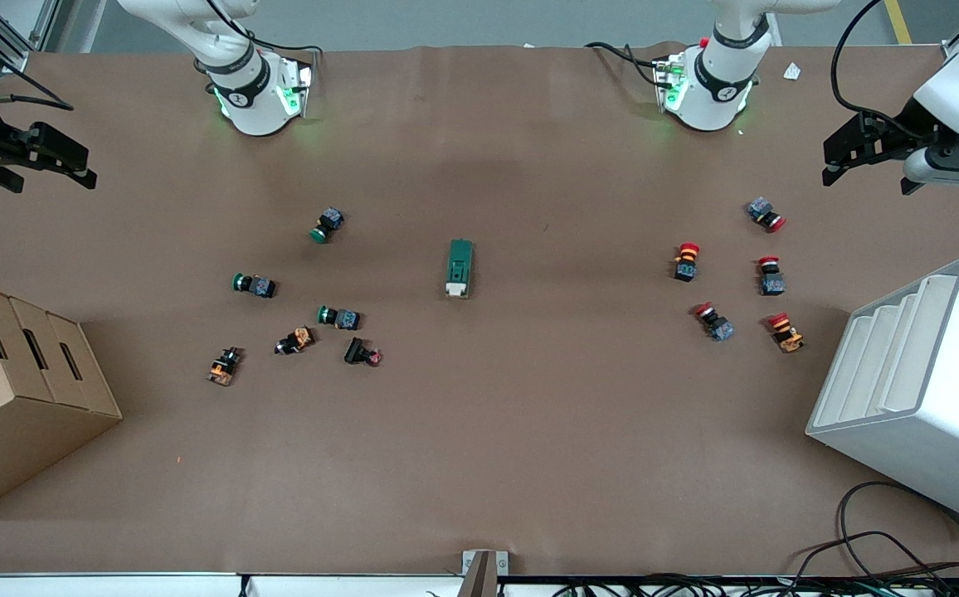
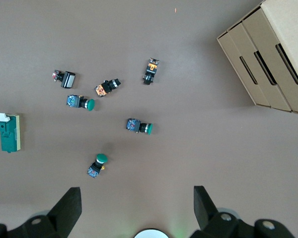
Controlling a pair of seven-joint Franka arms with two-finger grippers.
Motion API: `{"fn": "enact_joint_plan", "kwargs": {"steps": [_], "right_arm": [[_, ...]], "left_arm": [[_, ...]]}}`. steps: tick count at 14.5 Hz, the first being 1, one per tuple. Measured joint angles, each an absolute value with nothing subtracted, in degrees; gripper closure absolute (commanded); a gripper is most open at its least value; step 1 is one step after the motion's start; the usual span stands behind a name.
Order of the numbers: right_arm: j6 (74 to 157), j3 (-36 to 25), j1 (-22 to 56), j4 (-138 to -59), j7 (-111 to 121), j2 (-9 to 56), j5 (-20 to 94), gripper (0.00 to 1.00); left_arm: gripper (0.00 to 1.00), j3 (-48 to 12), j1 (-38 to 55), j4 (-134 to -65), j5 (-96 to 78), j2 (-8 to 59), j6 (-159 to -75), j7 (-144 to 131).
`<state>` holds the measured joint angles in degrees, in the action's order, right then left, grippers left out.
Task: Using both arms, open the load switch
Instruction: 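Move the left gripper over the green switch while the right gripper approaches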
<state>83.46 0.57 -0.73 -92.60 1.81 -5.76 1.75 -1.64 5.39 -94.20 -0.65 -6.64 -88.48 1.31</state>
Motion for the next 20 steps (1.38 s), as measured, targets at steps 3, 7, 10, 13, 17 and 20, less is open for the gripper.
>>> {"fn": "enact_joint_plan", "kwargs": {"steps": [3,7,10,13,17,20], "right_arm": [[83.44,0.57,-0.73,-92.6,1.81,-5.76,1.75,0.0],[83.13,0.57,-0.73,-92.6,1.8,-5.76,1.75,0.0],[83.1,0.49,-0.74,-92.6,1.79,-5.62,1.75,0.0],[83.06,0.48,-0.74,-92.54,1.79,-4.17,1.74,0.0],[83.29,0.35,-0.77,-92.34,1.8,-1.02,1.6,0.0],[84.83,0.14,-0.86,-92.01,1.8,3.7,1.06,0.0]], "left_arm": [[0.0,-1.64,5.41,-94.16,-0.65,-6.63,-88.48,1.31],[0.0,-2.12,6.11,-93.31,-0.65,-5.23,-88.48,1.31],[0.0,-5.18,8.2,-92.62,-0.43,-1.62,-88.95,-0.57],[0.0,-11.7,11.29,-92.28,0.46,2.57,-91.55,-14.0],[0.0,-17.25,18.03,-92.33,1.21,7.97,-96.43,-34.85],[0.0,-17.55,27.23,-92.62,5.81,13.49,-101.39,-51.58]]}}
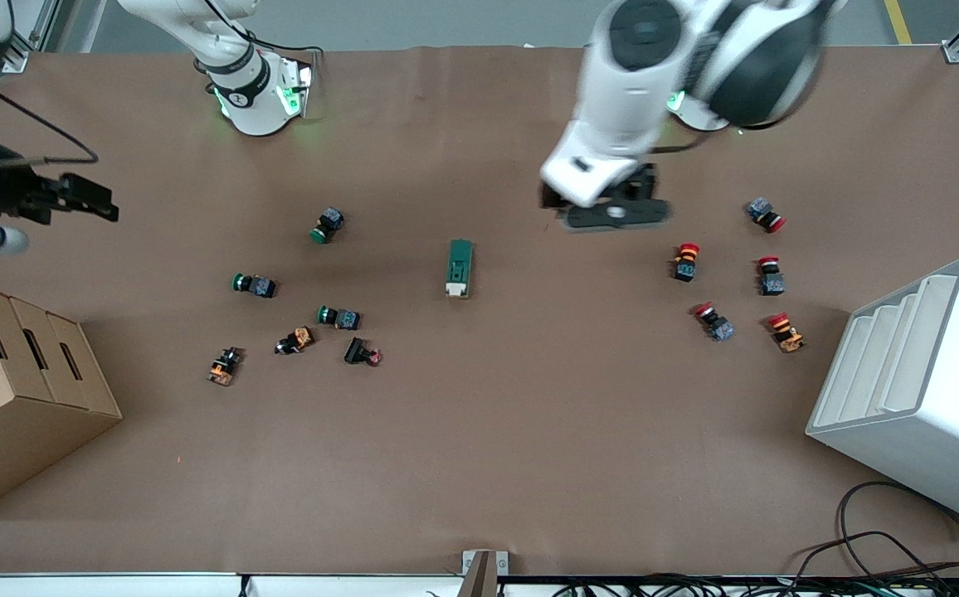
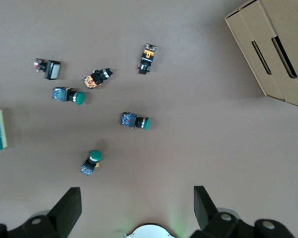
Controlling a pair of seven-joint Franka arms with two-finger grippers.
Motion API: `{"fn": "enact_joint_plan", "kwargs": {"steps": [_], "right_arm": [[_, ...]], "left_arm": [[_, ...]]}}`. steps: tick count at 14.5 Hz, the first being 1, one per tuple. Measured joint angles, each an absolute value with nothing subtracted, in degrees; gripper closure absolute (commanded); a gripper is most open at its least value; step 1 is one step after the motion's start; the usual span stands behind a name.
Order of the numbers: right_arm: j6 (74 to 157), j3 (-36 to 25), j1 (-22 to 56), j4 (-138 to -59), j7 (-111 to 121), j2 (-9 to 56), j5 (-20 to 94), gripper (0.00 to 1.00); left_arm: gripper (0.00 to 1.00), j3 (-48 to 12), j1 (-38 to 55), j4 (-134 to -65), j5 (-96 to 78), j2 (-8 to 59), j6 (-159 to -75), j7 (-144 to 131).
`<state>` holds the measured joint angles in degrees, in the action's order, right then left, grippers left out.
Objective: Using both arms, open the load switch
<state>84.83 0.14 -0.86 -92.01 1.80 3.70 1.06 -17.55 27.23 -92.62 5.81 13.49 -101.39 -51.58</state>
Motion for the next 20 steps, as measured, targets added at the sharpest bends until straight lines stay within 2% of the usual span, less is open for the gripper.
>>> {"fn": "enact_joint_plan", "kwargs": {"steps": [3,7,14,20], "right_arm": [[87.05,0.1,-0.89,-90.03,1.79,10.41,0.51,0.0],[87.7,0.96,-0.24,-88.83,-4.46,13.74,1.31,0.0],[90.27,5.86,7.38,-88.7,-38.62,20.69,3.36,0.0],[95.23,6.44,16.93,-85.07,-69.84,30.12,8.65,0.0]], "left_arm": [[0.0,-17.63,35.79,-93.01,11.57,19.84,-108.13,-67.9],[0.0,-17.63,43.54,-93.17,22.32,27.53,-114.88,-86.17],[0.0,-17.62,51.14,-93.04,49.18,40.81,-122.35,-112.52],[0.01,-17.61,56.15,-95.6,74.64,47.01,-122.91,-132.73]]}}
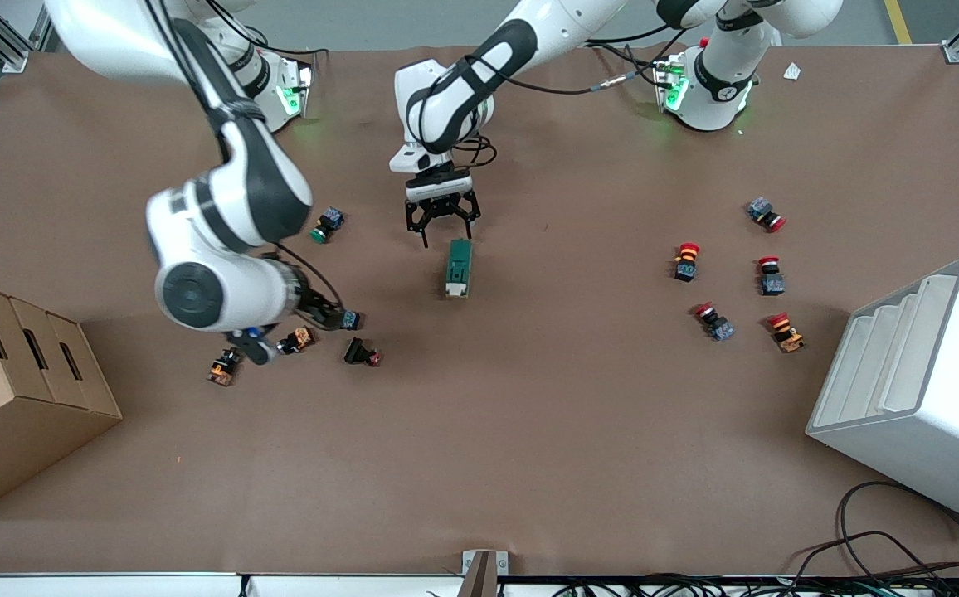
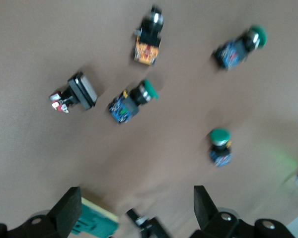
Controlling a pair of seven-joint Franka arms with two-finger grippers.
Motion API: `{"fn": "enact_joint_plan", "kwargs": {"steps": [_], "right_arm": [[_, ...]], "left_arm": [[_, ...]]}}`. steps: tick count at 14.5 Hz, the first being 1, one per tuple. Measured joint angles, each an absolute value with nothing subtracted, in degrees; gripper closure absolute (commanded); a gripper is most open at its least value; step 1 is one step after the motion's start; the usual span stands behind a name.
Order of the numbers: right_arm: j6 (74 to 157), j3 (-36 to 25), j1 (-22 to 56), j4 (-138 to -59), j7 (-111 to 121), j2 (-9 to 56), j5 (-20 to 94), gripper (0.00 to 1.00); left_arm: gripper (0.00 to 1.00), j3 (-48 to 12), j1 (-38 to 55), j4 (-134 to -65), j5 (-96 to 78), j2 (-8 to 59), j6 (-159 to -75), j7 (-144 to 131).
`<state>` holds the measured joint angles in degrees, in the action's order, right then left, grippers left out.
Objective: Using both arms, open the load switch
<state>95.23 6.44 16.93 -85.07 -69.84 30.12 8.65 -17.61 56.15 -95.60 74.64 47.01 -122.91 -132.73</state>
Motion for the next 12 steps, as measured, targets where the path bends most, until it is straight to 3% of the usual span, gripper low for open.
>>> {"fn": "enact_joint_plan", "kwargs": {"steps": [5,12], "right_arm": [[102.34,6.48,22.1,-81.66,-85.13,38.0,13.8,0.0],[108.33,6.56,29.95,-81.61,-97.42,42.67,16.24,0.0]], "left_arm": [[0.01,-17.44,56.17,-101.64,89.65,47.38,-118.63,-139.02],[0.0,-17.4,56.21,-102.37,98.38,48.66,-114.91,-144.97]]}}
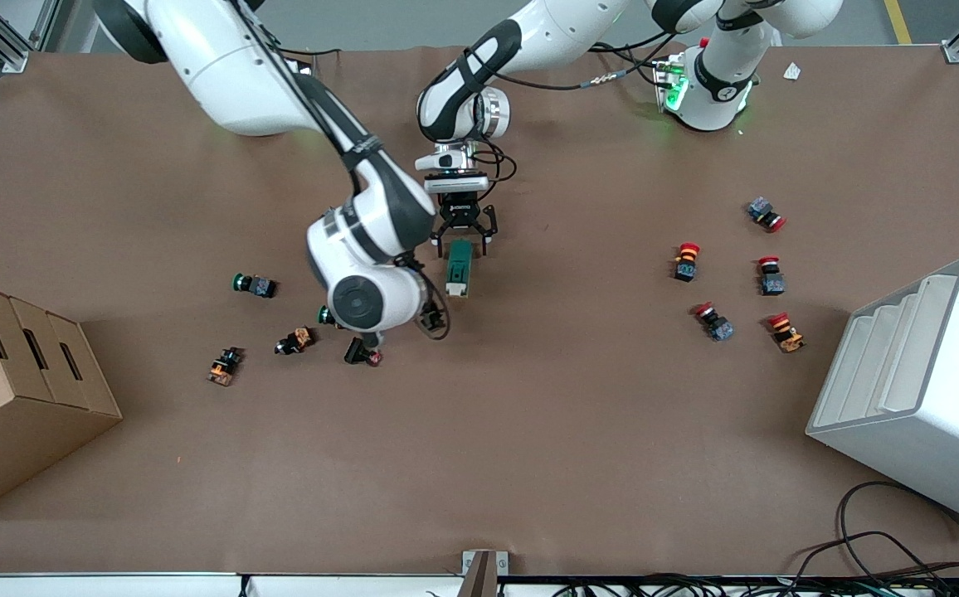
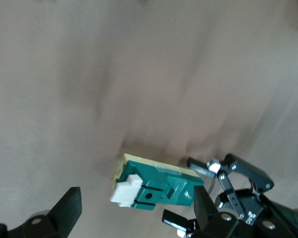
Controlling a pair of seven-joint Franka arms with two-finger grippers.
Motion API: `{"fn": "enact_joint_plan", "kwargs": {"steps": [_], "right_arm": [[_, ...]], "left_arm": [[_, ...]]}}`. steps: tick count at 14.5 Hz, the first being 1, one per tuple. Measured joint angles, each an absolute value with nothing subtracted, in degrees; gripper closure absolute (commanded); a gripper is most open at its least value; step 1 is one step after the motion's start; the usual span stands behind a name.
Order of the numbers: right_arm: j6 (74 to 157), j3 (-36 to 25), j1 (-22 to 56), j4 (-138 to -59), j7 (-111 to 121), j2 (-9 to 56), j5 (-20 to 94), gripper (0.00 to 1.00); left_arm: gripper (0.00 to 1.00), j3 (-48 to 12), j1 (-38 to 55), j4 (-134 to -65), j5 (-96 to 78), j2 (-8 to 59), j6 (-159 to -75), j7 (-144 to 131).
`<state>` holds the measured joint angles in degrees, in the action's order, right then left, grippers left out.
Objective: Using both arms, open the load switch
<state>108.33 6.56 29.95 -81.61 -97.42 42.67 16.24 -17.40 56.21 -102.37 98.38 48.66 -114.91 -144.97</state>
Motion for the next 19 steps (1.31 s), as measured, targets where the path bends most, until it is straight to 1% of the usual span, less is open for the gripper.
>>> {"fn": "enact_joint_plan", "kwargs": {"steps": [5,11,15,17,19], "right_arm": [[111.94,6.43,31.18,-83.91,-98.36,44.11,16.23,0.0],[111.8,6.38,32.52,-85.11,-99.92,44.16,16.13,0.0],[105.66,6.39,32.53,-83.38,-100.23,43.34,16.15,0.0],[102.01,6.47,32.56,-82.95,-100.23,42.16,16.16,0.0],[100.03,6.55,32.65,-82.95,-100.23,40.93,16.17,0.0]], "left_arm": [[0.0,-17.29,56.91,-102.35,100.0,49.78,-113.69,-146.41],[0.0,-17.08,57.37,-102.36,100.49,50.08,-112.98,-146.37],[0.0,-17.01,57.55,-102.36,100.63,50.19,-112.66,-146.48],[0.0,-17.01,57.62,-102.34,100.74,50.26,-112.47,-146.53],[0.0,-17.01,57.67,-102.34,100.84,50.32,-112.31,-146.6]]}}
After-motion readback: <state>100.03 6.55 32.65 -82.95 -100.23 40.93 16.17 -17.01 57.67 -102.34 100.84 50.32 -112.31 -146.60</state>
